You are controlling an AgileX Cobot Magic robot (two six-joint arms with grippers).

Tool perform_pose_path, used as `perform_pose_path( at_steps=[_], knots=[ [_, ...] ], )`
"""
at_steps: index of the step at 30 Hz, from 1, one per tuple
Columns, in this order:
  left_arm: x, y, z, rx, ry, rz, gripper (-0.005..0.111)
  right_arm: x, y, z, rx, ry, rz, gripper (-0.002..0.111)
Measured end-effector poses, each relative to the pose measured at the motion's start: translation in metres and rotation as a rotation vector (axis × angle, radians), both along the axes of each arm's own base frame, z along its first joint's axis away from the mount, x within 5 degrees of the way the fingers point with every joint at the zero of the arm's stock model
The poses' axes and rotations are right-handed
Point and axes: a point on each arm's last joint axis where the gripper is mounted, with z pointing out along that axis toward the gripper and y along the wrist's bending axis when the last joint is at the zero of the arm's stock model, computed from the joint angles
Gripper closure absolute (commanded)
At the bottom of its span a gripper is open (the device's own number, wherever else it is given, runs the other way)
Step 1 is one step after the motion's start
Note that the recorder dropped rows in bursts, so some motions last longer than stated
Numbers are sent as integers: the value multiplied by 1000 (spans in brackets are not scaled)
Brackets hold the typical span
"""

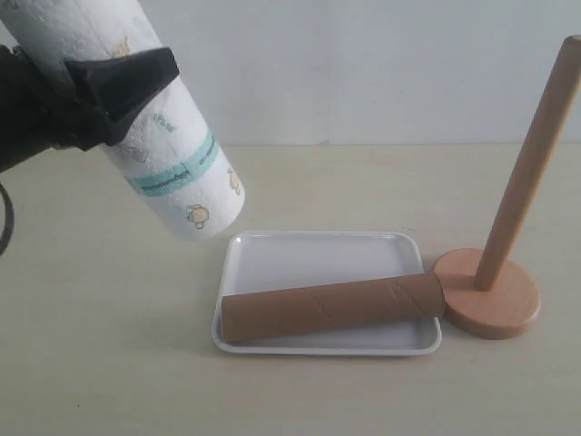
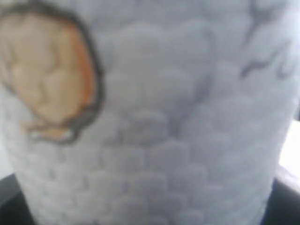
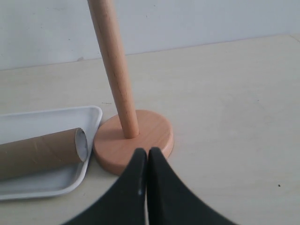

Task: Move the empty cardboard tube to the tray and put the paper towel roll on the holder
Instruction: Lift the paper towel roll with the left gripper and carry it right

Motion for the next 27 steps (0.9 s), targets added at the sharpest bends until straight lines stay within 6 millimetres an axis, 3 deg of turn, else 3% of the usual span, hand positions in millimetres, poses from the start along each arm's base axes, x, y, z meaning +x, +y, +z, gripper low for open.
perform_pose_path(
  at_steps=[6, 16, 27],
  knots=[
    [-19, -3, 22, -71, -70, -105, 103, 0, 0, 0, 0, 0, 0, 108],
    [-34, -6, 40, -191, -54, -228, 103, 0, 0, 0, 0, -2, 0, 108],
    [-55, -50, 76, -215, -141, -464, 103, 0, 0, 0, 0, -2, 0, 108]
  ],
)
